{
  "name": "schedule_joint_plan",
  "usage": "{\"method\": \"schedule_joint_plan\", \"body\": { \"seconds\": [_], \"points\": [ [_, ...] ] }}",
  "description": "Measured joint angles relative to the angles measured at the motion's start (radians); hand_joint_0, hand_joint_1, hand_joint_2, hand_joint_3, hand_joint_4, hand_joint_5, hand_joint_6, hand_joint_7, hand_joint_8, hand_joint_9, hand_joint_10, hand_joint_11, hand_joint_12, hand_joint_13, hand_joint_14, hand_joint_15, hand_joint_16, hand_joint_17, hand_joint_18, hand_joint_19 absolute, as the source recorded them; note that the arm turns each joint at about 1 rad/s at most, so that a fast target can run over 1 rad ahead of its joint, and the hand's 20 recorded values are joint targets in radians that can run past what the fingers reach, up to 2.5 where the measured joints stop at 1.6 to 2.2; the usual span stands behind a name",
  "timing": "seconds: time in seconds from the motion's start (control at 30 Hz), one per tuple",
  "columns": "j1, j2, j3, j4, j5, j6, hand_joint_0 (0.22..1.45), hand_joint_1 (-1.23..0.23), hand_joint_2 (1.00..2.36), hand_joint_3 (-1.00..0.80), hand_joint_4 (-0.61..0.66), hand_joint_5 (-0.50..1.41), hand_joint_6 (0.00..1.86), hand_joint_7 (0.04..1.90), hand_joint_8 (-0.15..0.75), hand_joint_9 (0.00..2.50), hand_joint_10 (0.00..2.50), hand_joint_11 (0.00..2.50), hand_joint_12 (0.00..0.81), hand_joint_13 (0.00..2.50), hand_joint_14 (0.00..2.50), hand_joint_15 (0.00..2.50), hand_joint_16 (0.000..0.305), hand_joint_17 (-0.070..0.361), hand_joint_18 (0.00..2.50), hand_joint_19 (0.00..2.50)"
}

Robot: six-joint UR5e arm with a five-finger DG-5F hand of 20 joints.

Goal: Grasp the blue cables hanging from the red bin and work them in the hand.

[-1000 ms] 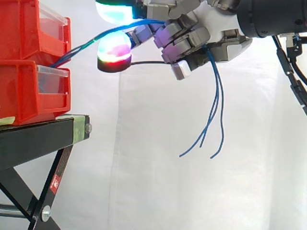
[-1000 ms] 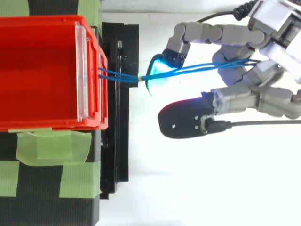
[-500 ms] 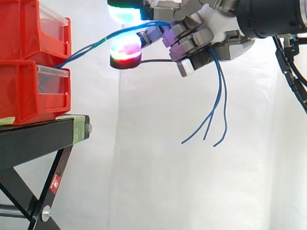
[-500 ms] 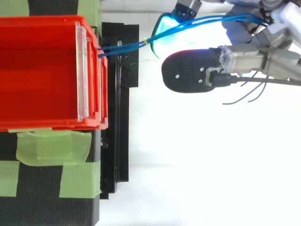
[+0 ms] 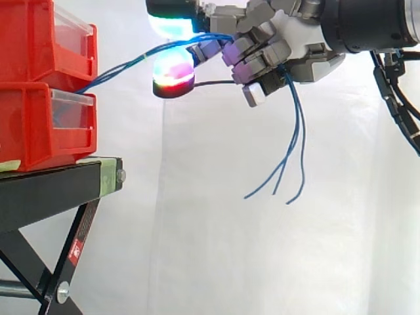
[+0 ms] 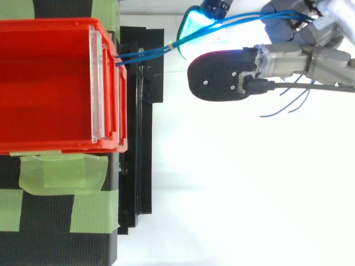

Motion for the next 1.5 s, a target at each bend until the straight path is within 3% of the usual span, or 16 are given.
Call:
{"method": "schedule_joint_plan", "body": {
  "seconds": [0.67, 1.5],
  "points": [
    [-0.005, 0.000, 0.001, 0.029, -0.041, -0.062, 0.90, -0.61, 1.01, -0.75, 0.34, 0.43, 0.01, 1.31, 0.455, 1.81, 2.50, 2.50, 0.533, 1.89, 2.50, 1.40, 0.203, 0.153, 2.50, 0.76],
    [0.001, 0.000, 0.001, 0.098, -0.072, -0.138, 0.93, -0.62, 1.02, -0.66, 0.33, 0.43, 0.01, 1.31, 0.455, 1.81, 2.50, 2.50, 0.533, 1.89, 2.50, 1.40, 0.203, 0.153, 2.50, 0.76]
  ]
}}
